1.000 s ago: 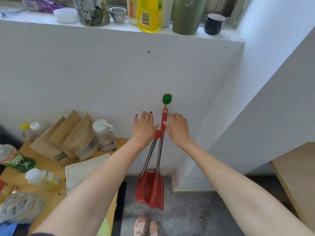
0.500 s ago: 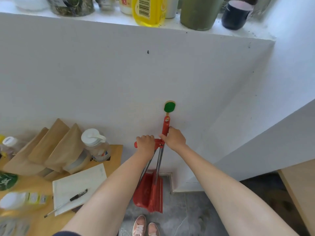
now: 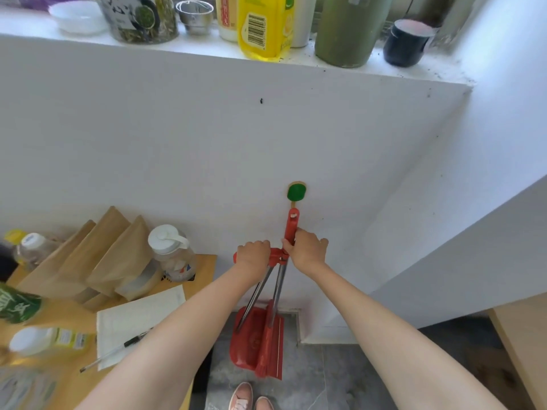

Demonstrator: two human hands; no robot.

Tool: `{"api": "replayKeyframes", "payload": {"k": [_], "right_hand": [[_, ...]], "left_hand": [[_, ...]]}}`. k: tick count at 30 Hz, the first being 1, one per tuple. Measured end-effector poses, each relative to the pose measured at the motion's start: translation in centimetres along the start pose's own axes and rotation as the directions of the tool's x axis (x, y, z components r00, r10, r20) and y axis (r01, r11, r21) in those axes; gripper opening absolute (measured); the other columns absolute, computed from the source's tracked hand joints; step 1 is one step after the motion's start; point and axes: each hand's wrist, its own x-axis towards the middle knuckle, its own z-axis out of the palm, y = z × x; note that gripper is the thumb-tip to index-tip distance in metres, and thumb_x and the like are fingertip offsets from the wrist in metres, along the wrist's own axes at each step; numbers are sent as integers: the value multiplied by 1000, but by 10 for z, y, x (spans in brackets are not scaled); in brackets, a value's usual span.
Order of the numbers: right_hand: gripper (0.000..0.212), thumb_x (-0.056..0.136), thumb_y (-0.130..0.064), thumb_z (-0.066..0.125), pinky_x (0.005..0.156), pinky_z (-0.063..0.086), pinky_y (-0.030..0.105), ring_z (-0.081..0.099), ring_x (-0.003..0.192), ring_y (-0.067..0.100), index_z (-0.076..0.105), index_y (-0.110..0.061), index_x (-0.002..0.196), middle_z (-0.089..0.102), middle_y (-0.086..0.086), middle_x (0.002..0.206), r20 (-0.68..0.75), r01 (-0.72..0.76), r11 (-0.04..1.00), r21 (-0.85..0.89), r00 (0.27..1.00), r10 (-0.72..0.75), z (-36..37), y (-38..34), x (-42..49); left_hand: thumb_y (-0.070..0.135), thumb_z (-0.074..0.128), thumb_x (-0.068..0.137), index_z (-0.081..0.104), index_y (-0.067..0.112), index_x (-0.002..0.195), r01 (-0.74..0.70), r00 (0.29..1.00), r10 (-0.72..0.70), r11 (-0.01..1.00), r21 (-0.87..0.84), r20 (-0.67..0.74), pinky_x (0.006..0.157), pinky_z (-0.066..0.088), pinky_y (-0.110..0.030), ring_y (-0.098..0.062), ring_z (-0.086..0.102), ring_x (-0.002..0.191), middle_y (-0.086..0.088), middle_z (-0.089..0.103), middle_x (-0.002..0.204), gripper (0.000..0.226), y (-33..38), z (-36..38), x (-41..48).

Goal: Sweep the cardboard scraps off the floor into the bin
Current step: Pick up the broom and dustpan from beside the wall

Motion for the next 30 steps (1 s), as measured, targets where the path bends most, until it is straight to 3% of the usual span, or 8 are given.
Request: {"api": "replayKeyframes", "payload": {"k": [5,13,20,24,30], "right_hand": [[20,94,-39,42,94,35,42,61,96,24,51,-24,84,70,-2,93,8,51,999,5,999,-51,-7,2,-22],[27,95,-46,43,101,30,43,63,92,22,49,-24,80,69,-2,90,41,174,983,-64,984,-172,-23,6,-58],[29,92,-51,48,97,33,40,58,80,20,52,-25,80,44,-15,60,-6,222,975,-15,975,-222,-49,11,-98],[32,91,-53,47,100,33,44,51,71,16,53,-25,77,45,-13,57,-83,211,978,2,974,-210,-54,11,-156],[32,91,-53,46,96,32,43,61,83,21,52,-25,78,49,-12,60,-115,203,979,26,973,-199,-62,2,-179]], "left_hand": [[2,55,87,44,9,124,24,1000,-25,1000,-16,-7,89,43,-36,-30,54,114,-10,57,124,39,5,0,-21],[1,49,87,39,11,128,21,1000,-21,1000,-19,-14,80,42,-38,-32,54,110,-13,56,120,43,9,7,-63],[18,48,96,44,11,122,-42,998,37,995,-93,-59,74,45,-38,-31,58,101,-12,59,110,27,10,-14,-109],[22,49,97,48,10,116,-124,989,115,988,-92,-97,72,46,-38,-30,59,97,-12,59,108,22,10,-17,-160],[23,47,97,49,10,114,-89,994,80,987,-132,-74,69,42,-34,-28,57,94,-9,58,104,22,10,-27,-183]]}}
